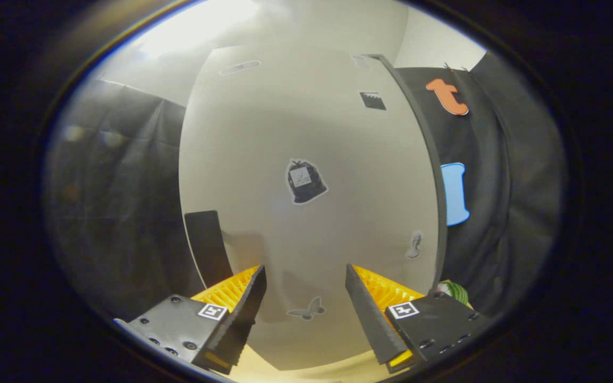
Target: Open the shoe cabinet door, grab the shoes and put them into the shoe cabinet, then close the shoe cabinet door.
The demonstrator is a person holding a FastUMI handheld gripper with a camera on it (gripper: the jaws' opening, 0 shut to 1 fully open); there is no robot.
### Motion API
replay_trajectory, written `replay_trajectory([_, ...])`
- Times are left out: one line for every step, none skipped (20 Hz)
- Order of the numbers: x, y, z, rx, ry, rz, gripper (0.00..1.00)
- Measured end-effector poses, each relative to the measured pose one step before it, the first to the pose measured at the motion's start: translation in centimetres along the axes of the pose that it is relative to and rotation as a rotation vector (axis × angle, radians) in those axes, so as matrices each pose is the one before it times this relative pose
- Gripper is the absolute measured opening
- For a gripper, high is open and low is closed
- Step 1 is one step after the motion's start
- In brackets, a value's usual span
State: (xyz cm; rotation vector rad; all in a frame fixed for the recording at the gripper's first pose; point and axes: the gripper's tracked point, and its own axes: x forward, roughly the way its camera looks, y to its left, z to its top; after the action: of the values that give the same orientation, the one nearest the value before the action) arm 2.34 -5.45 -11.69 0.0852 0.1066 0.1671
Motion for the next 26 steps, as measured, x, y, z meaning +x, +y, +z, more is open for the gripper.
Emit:
replay_trajectory([1.076,-0.015,-0.268,0.00253,0.00715,-0.00824,0.94])
replay_trajectory([0.774,-0.101,-0.078,0.00425,0.00542,-0.0117,0.94])
replay_trajectory([0.304,0.136,0.081,0.01225,-0.01405,-0.00954,0.95])
replay_trajectory([0.369,-0.111,0.297,0.01041,-0.00715,-0.00701,0.95])
replay_trajectory([0.743,0.114,-0.02,0.00227,-0.00004,-0.00432,0.95])
replay_trajectory([0.471,0.196,-0.074,-0.00103,-0.00313,-0.00691,0.95])
replay_trajectory([0.452,0.337,-0.08,-0.00302,-0.00386,-0.00995,0.96])
replay_trajectory([0.183,0.472,-0.092,-0.00234,-0.00049,-0.00714,0.96])
replay_trajectory([0.362,0.407,-0.34,-0.00248,0.00197,-0.00676,0.96])
replay_trajectory([0.206,0.427,-0.097,-0.00158,-0.00081,-0.00624,0.96])
replay_trajectory([0.317,0.252,-0.181,-0.00081,0.00036,-0.00362,0.96])
replay_trajectory([0.389,0.159,-0.064,-0.00002,-0.00125,-0.00314,0.96])
replay_trajectory([0.533,0.112,-0.079,0.00073,-0.00115,-0.00217,0.96])
replay_trajectory([0.082,-0.124,-0.006,0.0002,-0.00159,-0.00189,0.96])
replay_trajectory([0.21,-0.002,0.004,-0.00084,-0.00123,-0.00118,0.96])
replay_trajectory([0.305,0.041,-0.036,-0.00273,-0.00189,-0.00328,0.96])
replay_trajectory([0.34,0.044,-0.14,-0.00276,-0.00177,-0.00313,0.96])
replay_trajectory([0.356,0.082,-0.082,-0.00188,0.00048,-0.0033,0.96])
replay_trajectory([0.217,0.037,-0.057,-0.00259,0.00064,-0.00845,0.96])
replay_trajectory([0.253,0.001,-0.013,-0.01036,-0.00144,-0.01096,0.96])
replay_trajectory([0.149,0.117,0.05,-0.00861,-0.00154,-0.00956,0.96])
replay_trajectory([0.101,0.021,-0.032,-0.00565,-0.00151,-0.00951,0.96])
replay_trajectory([0.066,0.049,-0.099,-0.00233,-0.00243,-0.00818,0.96])
replay_trajectory([0.031,0.078,-0.008,0.00058,-0.00606,-0.00679,0.96])
replay_trajectory([0.032,0.072,-0.11,-0.00007,-0.00319,-0.0055,0.96])
replay_trajectory([-0.102,0.102,-0.045,-0.00184,-0.00396,-0.00625,0.96])
